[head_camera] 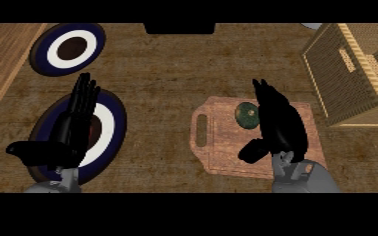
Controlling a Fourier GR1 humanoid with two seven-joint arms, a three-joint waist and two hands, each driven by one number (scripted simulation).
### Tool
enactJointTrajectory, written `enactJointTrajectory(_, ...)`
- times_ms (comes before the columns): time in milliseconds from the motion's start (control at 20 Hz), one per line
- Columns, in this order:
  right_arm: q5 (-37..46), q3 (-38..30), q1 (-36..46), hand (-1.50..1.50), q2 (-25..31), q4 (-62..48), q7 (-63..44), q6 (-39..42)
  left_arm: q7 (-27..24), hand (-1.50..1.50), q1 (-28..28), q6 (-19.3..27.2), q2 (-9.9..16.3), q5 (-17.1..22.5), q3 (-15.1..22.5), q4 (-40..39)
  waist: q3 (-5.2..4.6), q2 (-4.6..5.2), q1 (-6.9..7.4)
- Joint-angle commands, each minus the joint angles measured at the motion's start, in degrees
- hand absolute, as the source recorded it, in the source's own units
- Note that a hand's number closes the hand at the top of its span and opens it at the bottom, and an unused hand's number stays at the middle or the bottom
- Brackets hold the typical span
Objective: Pick the squash from the cutting board and place it in the basket
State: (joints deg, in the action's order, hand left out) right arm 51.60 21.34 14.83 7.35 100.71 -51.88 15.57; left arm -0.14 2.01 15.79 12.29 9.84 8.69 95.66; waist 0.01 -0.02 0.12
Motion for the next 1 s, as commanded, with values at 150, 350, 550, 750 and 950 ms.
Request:
enactJointTrajectory(150, 4.43, -3.11, 1.86, -1.50, -2.37, -9.71, 5.41, -5.28, -1.25, 0.00, -2.74, -3.34, -0.76, -0.78, -2.13, 1.55, -0.01, 0.03, 0.17)
enactJointTrajectory(350, 6.85, -1.08, 0.96, -1.50, -6.23, -7.83, 2.29, -4.04, 0.23, 0.00, -1.05, -3.25, -2.50, -1.94, -3.38, 0.00, -0.01, 0.00, 0.01)
enactJointTrajectory(550, 5.49, -5.46, -1.20, -1.50, -3.30, -8.30, 7.61, -4.30, 1.37, 0.00, -3.75, -3.00, -4.03, -4.25, -1.97, 3.76, 0.00, -0.03, 0.01)
enactJointTrajectory(750, 6.68, -4.22, -4.42, -1.50, -4.03, -6.32, 7.07, -3.39, -0.59, 0.00, -0.27, -3.59, -5.41, -5.10, -3.53, -1.45, -0.01, -0.02, -0.20)
enactJointTrajectory(950, 6.46, -8.95, 5.00, -1.50, -5.97, -17.72, 8.77, -3.42, 0.96, 0.00, -0.61, -5.65, -5.03, -4.66, -4.31, -0.02, -0.01, 0.04, 0.07)
